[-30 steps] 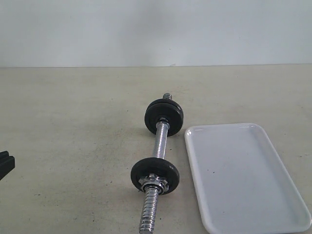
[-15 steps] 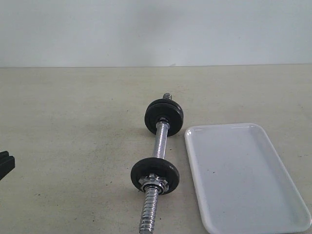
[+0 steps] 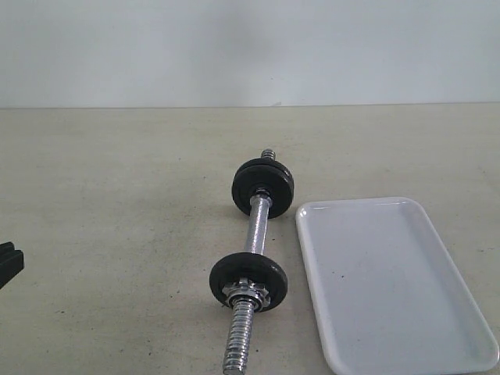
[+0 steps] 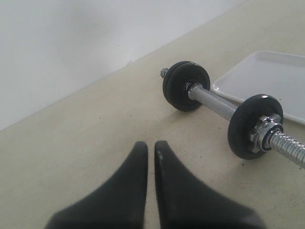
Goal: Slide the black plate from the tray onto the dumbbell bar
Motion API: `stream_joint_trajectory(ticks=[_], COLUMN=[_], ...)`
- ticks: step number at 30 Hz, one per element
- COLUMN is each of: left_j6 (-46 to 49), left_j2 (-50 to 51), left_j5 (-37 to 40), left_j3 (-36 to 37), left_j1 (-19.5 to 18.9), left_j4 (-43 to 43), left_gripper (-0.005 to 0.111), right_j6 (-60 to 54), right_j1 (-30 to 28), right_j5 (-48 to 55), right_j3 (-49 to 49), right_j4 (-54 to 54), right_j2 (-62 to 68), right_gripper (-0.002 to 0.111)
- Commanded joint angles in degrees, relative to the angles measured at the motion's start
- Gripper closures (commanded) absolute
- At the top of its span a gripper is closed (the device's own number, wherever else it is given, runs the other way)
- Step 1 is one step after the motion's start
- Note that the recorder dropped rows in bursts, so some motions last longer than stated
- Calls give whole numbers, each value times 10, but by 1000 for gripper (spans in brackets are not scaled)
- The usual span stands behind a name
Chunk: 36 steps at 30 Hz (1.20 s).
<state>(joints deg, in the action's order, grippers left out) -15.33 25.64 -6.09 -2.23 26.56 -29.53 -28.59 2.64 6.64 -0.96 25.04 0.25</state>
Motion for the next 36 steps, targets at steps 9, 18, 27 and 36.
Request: stream_joint_trajectory(ticks=[9,18,27,36], left_j6=[-5,-5,-5,-5], left_j2=[4,4,4,-32], left_j5=[1,1,1,1], left_j3=[3,3,3,3], left_j1=[-2,-2,-2,-2], left_j4=[1,1,1,1], left_gripper=[102,102,102,102], right_j6=[383,380,355,355], right_j1=[-37,-18,5,5], right_j5=[124,157,136,136], right_j3=[3,5,10,10], right_j4=[-281,-307,-307,-307], right_j2=[-2,-2,-2,-2], right_gripper=[109,109,109,109])
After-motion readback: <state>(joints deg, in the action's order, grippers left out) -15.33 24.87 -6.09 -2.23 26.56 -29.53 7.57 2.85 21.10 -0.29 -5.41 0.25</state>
